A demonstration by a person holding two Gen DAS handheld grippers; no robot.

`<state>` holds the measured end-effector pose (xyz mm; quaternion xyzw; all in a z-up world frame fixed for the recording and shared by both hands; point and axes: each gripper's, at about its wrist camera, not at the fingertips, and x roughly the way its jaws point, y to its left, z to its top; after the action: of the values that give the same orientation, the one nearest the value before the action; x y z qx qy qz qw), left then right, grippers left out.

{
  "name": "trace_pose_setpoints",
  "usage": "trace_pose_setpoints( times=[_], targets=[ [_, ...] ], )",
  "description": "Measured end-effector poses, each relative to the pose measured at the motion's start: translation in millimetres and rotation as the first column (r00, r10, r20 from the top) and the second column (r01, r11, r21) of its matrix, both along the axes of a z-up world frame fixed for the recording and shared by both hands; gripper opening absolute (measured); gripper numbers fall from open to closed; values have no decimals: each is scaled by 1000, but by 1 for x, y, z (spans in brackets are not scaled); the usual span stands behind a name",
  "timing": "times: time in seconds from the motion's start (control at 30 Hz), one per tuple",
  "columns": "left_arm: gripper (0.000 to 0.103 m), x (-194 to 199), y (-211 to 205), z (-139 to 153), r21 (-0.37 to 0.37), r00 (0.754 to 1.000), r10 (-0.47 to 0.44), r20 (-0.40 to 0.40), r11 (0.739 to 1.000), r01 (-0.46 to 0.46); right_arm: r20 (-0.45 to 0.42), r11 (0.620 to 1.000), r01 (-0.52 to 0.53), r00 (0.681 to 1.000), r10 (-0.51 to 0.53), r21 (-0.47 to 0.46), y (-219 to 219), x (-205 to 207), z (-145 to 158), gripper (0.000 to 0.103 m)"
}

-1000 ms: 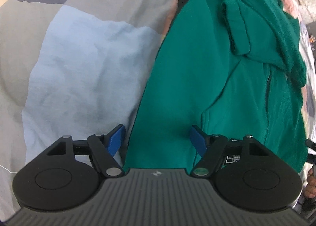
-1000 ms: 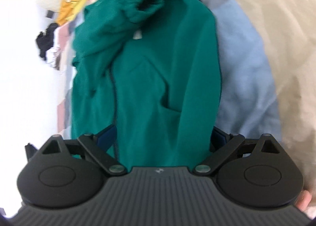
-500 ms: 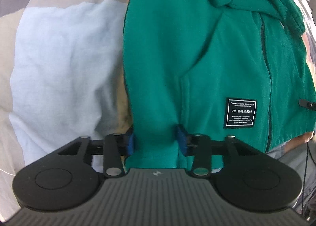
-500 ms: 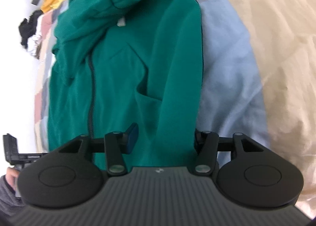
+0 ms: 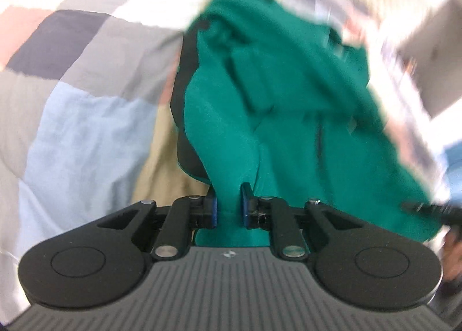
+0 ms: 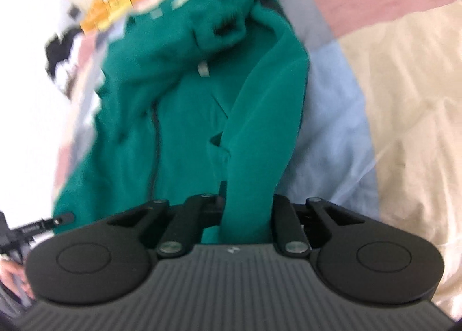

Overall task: Fold large clothes
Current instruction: 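Lift the hem with both grippers and fold it toward the hood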

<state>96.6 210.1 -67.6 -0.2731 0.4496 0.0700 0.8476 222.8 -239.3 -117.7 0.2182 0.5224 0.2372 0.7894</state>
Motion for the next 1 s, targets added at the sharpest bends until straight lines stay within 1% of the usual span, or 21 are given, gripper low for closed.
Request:
trace_pose_setpoints(
  times=[0.03,0.1,0.2,0.33,0.4,0.53,0.63,0.77,0.83,0.93,1.0],
  targets=[
    [17,-6,4,8,-40,998,35,44,999,-33,35,1000,-3,999,3,19,-4,-2,10,13],
    [17,-15,11,22,-90,991,81,109,993,-71,88,999,-3,996,0,33,-3,-5,30,13],
    [17,-25,20,42,-177,971,163,175,975,-132,141,998,14,990,-23,62,-15,-6,57,12],
    [16,-41,26,64,-240,942,224,250,957,-164,189,995,39,980,-56,92,-28,-9,87,12],
    [16,-52,29,74,-255,930,234,283,953,-163,206,993,50,976,-72,108,-31,-11,98,12],
    [16,-70,37,88,-297,918,247,310,942,-154,245,991,52,966,-80,120,-34,-22,119,12],
    [16,-90,36,100,-313,906,239,348,941,-128,262,989,54,961,-89,136,-42,-34,134,12],
    [16,-116,31,107,-324,894,218,391,942,-89,277,985,57,956,-101,160,-58,-60,143,12],
    [16,-133,23,111,-300,895,185,407,952,-60,282,984,60,954,-106,166,-65,-76,146,12],
    [16,-158,12,111,-231,902,124,414,972,-28,278,983,63,954,-110,173,-74,-99,143,12],
    [15,-175,6,107,-237,903,120,412,971,-21,269,981,70,956,-119,183,-80,-114,139,12]
  ],
)
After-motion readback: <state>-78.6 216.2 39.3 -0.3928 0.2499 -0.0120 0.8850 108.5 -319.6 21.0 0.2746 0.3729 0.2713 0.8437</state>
